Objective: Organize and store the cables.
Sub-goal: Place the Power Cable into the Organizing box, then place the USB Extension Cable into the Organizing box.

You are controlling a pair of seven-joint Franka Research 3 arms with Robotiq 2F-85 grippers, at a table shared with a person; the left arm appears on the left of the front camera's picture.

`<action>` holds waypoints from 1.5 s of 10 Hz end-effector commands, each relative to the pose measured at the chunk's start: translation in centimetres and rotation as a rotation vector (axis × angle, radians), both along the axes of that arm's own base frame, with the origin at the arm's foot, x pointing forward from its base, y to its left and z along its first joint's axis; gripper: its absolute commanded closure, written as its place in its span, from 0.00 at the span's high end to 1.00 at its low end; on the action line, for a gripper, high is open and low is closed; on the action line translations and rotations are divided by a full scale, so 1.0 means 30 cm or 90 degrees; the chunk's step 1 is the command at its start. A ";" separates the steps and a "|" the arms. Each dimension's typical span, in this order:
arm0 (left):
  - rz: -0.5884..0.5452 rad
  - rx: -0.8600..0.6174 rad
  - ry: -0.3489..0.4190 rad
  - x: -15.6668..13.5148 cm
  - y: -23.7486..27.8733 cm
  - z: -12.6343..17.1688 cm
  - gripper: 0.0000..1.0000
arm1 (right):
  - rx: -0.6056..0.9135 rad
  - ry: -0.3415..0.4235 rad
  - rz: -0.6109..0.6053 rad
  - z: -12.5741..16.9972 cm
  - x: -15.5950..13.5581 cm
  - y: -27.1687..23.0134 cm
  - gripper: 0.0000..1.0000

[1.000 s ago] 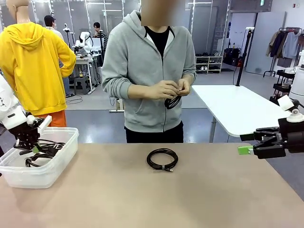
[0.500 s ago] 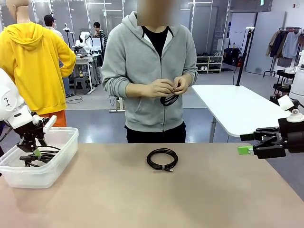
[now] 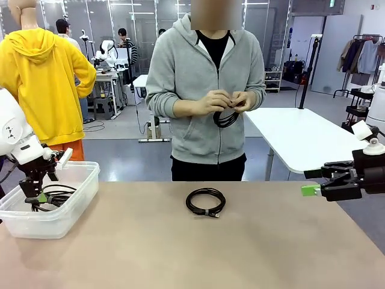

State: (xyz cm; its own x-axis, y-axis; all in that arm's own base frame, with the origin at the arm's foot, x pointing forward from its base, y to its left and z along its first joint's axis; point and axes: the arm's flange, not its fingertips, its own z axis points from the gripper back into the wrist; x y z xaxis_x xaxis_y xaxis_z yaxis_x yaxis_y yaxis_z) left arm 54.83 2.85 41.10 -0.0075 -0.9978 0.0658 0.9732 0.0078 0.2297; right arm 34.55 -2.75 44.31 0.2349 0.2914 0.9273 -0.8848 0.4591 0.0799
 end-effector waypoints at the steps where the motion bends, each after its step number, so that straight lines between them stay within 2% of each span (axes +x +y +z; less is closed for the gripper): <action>1: -0.008 -0.001 -0.004 0.004 0.007 0.006 1.00 | 0.012 0.010 -0.008 0.010 0.000 0.007 1.00; 15: -0.002 0.000 0.000 0.001 -0.004 0.000 0.99 | 0.012 0.010 -0.008 0.010 0.000 0.007 1.00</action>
